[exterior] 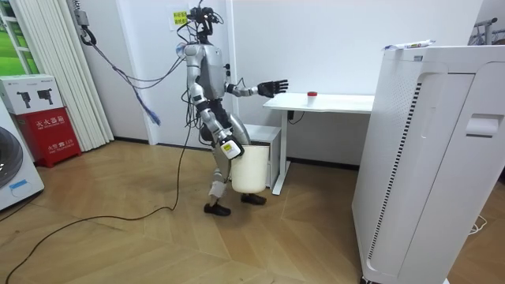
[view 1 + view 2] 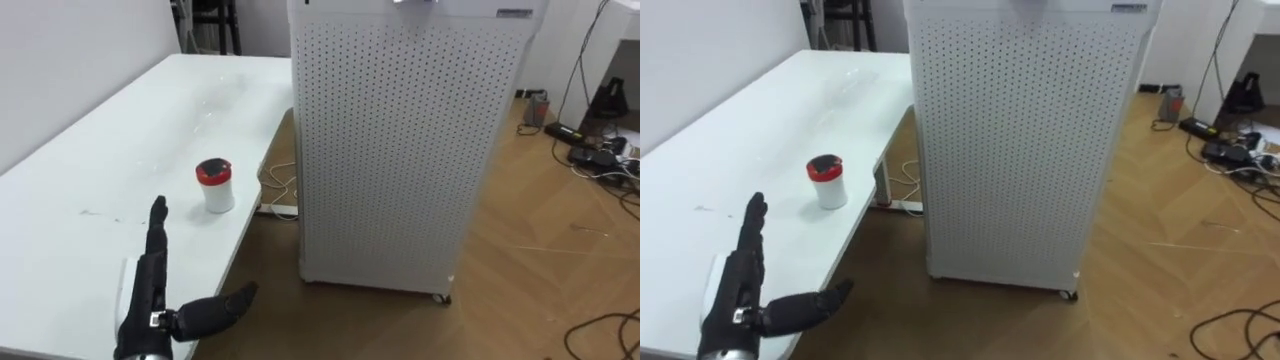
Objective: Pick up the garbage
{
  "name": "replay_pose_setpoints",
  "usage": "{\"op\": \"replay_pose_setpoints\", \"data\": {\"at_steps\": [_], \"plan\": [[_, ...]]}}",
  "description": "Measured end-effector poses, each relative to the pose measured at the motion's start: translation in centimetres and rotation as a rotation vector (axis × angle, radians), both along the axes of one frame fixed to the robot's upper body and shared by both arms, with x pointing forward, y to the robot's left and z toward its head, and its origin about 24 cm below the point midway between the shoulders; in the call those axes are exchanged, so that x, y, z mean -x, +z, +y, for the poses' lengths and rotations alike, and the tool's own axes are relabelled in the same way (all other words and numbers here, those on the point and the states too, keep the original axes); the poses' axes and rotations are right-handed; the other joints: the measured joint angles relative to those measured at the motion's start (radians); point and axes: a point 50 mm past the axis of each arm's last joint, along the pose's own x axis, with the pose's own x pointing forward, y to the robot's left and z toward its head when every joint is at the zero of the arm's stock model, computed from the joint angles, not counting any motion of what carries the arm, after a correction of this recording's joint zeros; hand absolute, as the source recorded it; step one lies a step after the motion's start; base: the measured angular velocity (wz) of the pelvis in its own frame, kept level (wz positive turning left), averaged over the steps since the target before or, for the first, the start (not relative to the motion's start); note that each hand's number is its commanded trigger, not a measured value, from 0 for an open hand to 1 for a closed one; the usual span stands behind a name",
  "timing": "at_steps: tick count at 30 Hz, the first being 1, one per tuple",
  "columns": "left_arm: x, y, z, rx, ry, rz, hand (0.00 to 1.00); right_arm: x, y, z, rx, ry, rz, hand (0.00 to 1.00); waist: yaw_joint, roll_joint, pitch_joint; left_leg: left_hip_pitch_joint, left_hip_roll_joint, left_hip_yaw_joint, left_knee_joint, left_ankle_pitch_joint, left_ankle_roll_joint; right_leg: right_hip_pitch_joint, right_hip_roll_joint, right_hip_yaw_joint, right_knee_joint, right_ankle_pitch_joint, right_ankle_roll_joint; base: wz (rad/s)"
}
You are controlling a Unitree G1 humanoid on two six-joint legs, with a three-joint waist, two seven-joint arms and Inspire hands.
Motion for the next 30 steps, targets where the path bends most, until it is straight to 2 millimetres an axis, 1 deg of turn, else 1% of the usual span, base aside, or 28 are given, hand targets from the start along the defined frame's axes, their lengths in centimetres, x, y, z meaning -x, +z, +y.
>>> {"op": "replay_pose_setpoints", "data": {"at_steps": [1, 2, 3, 4, 5, 6, 7, 8, 9, 10, 11, 12, 13, 14, 15, 16, 17, 18, 19, 20, 21, 22, 23, 24, 25, 26, 28, 30], "plan": [[-0.1, 0.1, 0.0, -0.001, -0.007, -0.001, 0.0, 0.0, 0.0, 0.0, -0.001, 0.002, 0.002, 1.0, 0.001, -0.013, -0.0001, 0.006, 0.0, 0.024, 0.0, 0.007, 0.011, 0.005, -0.012, -0.001, -0.003, -0.009, 0.007, -0.13], [0.0, 0.0, 0.0, 0.0, -0.007, 0.002, 0.0, 0.1, 0.0, 0.0, -0.001, 0.002, 0.003, 1.0, 0.006, -0.017, -0.0007, 0.008, 0.0, 0.033, 0.005, 0.011, 0.017, 0.007, -0.02, -0.008, -0.005, -0.014, 0.012, -0.38], [0.0, 0.0, 0.0, -0.002, -0.01, 0.005, 0.0, 0.1, 0.0, -0.1, 0.002, 0.002, 0.004, 1.0, 0.024, -0.018, 0.0007, 0.008, -0.003, 0.037, 0.034, 0.027, 0.048, 0.014, -0.03, -0.016, -0.008, -0.025, 0.018, -0.4], [0.0, 0.0, 0.1, -0.001, -0.013, 0.007, 0.0, 0.1, 0.0, -0.1, 0.001, 0.002, 0.004, 1.0, 0.026, -0.022, 0.0023, 0.009, -0.011, 0.039, 0.067, 0.002, 0.053, 0.036, -0.042, -0.016, -0.019, -0.036, 0.024, -0.3], [0.0, 0.0, 0.1, -0.002, -0.018, 0.008, 0.0, 0.1, 0.0, -0.1, 0.001, 0.003, 0.005, 1.0, 0.024, -0.022, 0.0021, 0.009, -0.015, 0.041, 0.082, -0.015, 0.057, 0.046, -0.047, -0.014, -0.022, -0.043, 0.026, -0.12], [0.0, 0.0, -0.1, -0.002, -0.026, 0.006, 0.0, 0.0, 0.0, -0.1, 0.004, 0.002, 0.003, 1.0, 0.025, -0.022, 0.0022, 0.01, -0.018, 0.06, 0.116, -0.05, 0.065, 0.062, -0.059, -0.005, -0.02, -0.061, 0.031, -0.1], [0.0, 0.0, -0.1, -0.002, -0.027, 0.006, 0.0, -0.1, 0.0, -0.1, 0.005, 0.002, 0.002, 1.0, 0.025, -0.023, 0.0029, 0.012, -0.022, 0.066, 0.132, -0.067, 0.069, 0.071, -0.066, -0.001, -0.019, -0.07, 0.035, -0.14], [-0.1, 0.1, 0.0, 0.006, -0.027, 0.004, 0.0, -0.1, 0.0, -0.1, 0.004, 0.003, 0.001, 1.0, 0.025, -0.026, 0.0035, 0.016, -0.036, 0.072, 0.147, -0.101, 0.075, 0.086, -0.081, 0.004, -0.015, -0.089, 0.043, -0.17], [-0.1, 0.3, -0.1, 0.007, -0.031, -0.004, 0.0, -0.3, 0.1, 0.1, 0.0, 0.006, -0.003, 1.0, 0.031, -0.039, 0.0019, 0.024, -0.053, 0.09, 0.158, -0.132, 0.084, 0.084, -0.106, 0.007, 0.015, -0.114, 0.055, -0.16], [-0.4, 0.5, -0.2, 0.004, -0.036, -0.015, 0.0, -0.7, 0.3, 0.1, 0.0, 0.01, -0.023, 1.0, 0.035, -0.041, 0.0022, 0.024, -0.069, 0.096, 0.176, -0.155, 0.092, 0.065, -0.134, -0.028, 0.096, -0.128, 0.079, -0.11], [-0.5, 0.6, -0.3, 0.005, -0.038, -0.019, 0.0, -0.9, 0.4, 0.1, 0.001, 0.012, -0.032, 1.0, 0.035, -0.041, 0.004, 0.026, -0.073, 0.103, 0.186, -0.163, 0.101, 0.046, -0.15, -0.052, 0.156, -0.128, 0.083, 0.07], [-0.7, 0.7, -0.4, 0.008, -0.041, -0.027, 0.0, -1.2, 0.6, 0.2, 0.002, 0.013, -0.048, 1.0, 0.036, -0.042, 0.0048, 0.028, -0.087, 0.107, 0.212, -0.181, 0.113, 0.007, -0.179, -0.082, 0.269, -0.114, 0.11, 0.18], [-0.9, 0.9, -0.4, 0.009, -0.041, -0.034, 0.0, -1.5, 0.7, 0.4, 0.004, 0.012, -0.061, 1.0, 0.038, -0.044, 0.0074, 0.043, -0.095, 0.112, 0.227, -0.208, 0.12, -0.025, -0.203, -0.091, 0.376, -0.084, 0.141, 0.21], [-0.9, 0.9, -0.4, 0.009, -0.038, -0.035, 0.0, -1.5, 0.7, 0.4, 0.003, 0.012, -0.063, 1.0, 0.036, -0.046, 0.0087, 0.056, -0.101, 0.111, 0.229, -0.22, 0.123, -0.035, -0.212, -0.094, 0.418, -0.065, 0.148, 0.22], [-0.9, 0.9, -0.5, 0.01, -0.038, -0.035, 0.0, -1.6, 0.7, 0.3, 0.007, 0.012, -0.067, 1.0, 0.036, -0.038, 0.0107, 0.079, -0.104, 0.105, 0.228, -0.246, 0.13, -0.06, -0.225, -0.113, 0.49, -0.009, 0.163, 0.18], [-0.9, 0.8, -0.6, 0.01, -0.042, -0.035, 0.0, -1.6, 0.8, 0.3, 0.009, 0.011, -0.067, 1.0, 0.037, -0.03, 0.0105, 0.089, -0.104, 0.094, 0.227, -0.256, 0.132, -0.072, -0.23, -0.123, 0.524, 0.027, 0.165, 0.19], [-0.9, 0.8, -0.6, 0.01, -0.04, -0.034, 0.0, -1.6, 0.8, 0.2, 0.012, 0.01, -0.068, 1.0, 0.042, -0.015, 0.0139, 0.112, -0.103, 0.074, 0.216, -0.265, 0.135, -0.098, -0.243, -0.143, 0.562, 0.052, 0.171, 0.15], [-0.9, 0.9, -0.5, 0.009, -0.03, -0.038, 0.0, -1.7, 0.8, 0.2, 0.014, 0.009, -0.072, 1.0, 0.046, -0.001, 0.0137, 0.126, -0.1, 0.055, 0.196, -0.265, 0.135, -0.144, -0.251, -0.146, 0.571, 0.026, 0.166, 0.23], [-0.9, 0.9, -0.5, 0.01, -0.019, -0.041, 0.0, -1.7, 0.8, 0.1, 0.015, 0.008, -0.072, 1.0, 0.041, 0.009, 0.0129, 0.134, -0.095, 0.04, 0.179, -0.264, 0.134, -0.196, -0.258, -0.146, 0.539, -0.004, 0.162, 0.26], [-0.9, 0.9, -0.4, 0.011, -0.016, -0.042, 0.0, -1.7, 0.8, 0.1, 0.015, 0.008, -0.07, 1.0, 0.042, 0.012, 0.0118, 0.141, -0.091, 0.033, 0.169, -0.262, 0.133, -0.215, -0.256, -0.146, 0.501, -0.012, 0.164, 0.31], [-0.8, 0.8, -0.3, 0.011, -0.007, -0.039, 0.0, -1.5, 0.7, 0.2, 0.013, 0.01, -0.064, 1.0, 0.043, 0.016, 0.0139, 0.156, -0.081, 0.024, 0.151, -0.26, 0.129, -0.233, -0.246, -0.143, 0.384, -0.016, 0.162, 0.28], [-0.8, 0.6, -0.1, 0.009, 0.008, -0.032, 0.0, -1.5, 0.7, 0.4, 0.006, 0.017, -0.063, 1.0, 0.042, 0.014, 0.013, 0.168, -0.074, 0.01, 0.133, -0.258, 0.124, -0.241, -0.239, -0.14, 0.236, -0.007, 0.157, 0.27], [-0.8, 0.5, -0.1, 0.009, 0.012, -0.029, 0.0, -1.5, 0.7, 0.4, 0.005, 0.02, -0.064, 1.0, 0.04, 0.013, 0.0124, 0.174, -0.072, 0.003, 0.126, -0.259, 0.12, -0.24, -0.234, -0.14, 0.166, 0.011, 0.156, 0.34], [-0.7, 0.4, 0.0, 0.008, 0.016, -0.022, 0.0, -1.5, 0.7, 0.4, 0.009, 0.03, -0.062, 1.0, 0.031, 0.011, 0.0112, 0.184, -0.066, -0.013, 0.115, -0.263, 0.109, -0.239, -0.219, -0.131, 0.089, 0.116, 0.157, 0.4], [-0.5, 0.2, 0.0, 0.005, 0.02, -0.017, 0.0, -1.5, 0.7, 0.5, 0.014, 0.044, -0.061, 1.0, 0.027, 0.013, 0.005, 0.199, -0.054, -0.026, 0.097, -0.258, 0.095, -0.209, -0.207, -0.146, 0.047, 0.122, 0.151, 0.33], [-0.5, 0.2, 0.1, 0.003, 0.026, -0.018, 0.0, -1.7, 0.7, 0.5, 0.015, 0.045, -0.065, 1.0, 0.027, 0.013, 0.0049, 0.203, -0.046, -0.027, 0.087, -0.256, 0.091, -0.2, -0.199, -0.15, 0.032, 0.127, 0.147, 0.15], [-0.2, 0.2, 0.5, -0.007, 0.052, -0.018, 0.0, -2.1, 0.9, 0.5, 0.009, 0.052, -0.075, 1.0, 0.034, 0.009, 0.0054, 0.234, -0.021, -0.027, 0.047, -0.246, 0.074, -0.154, -0.171, -0.16, -0.034, 0.141, 0.133, -0.07], [0.1, 0.2, 0.6, -0.015, 0.063, -0.02, 0.0, -2.0, 0.9, 0.3, 0.012, 0.061, -0.072, 1.0, 0.039, 0.007, 0.0047, 0.26, -0.011, -0.034, 0.014, -0.243, 0.068, -0.122, -0.159, -0.172, -0.07, 0.143, 0.13, 0.04]]}}
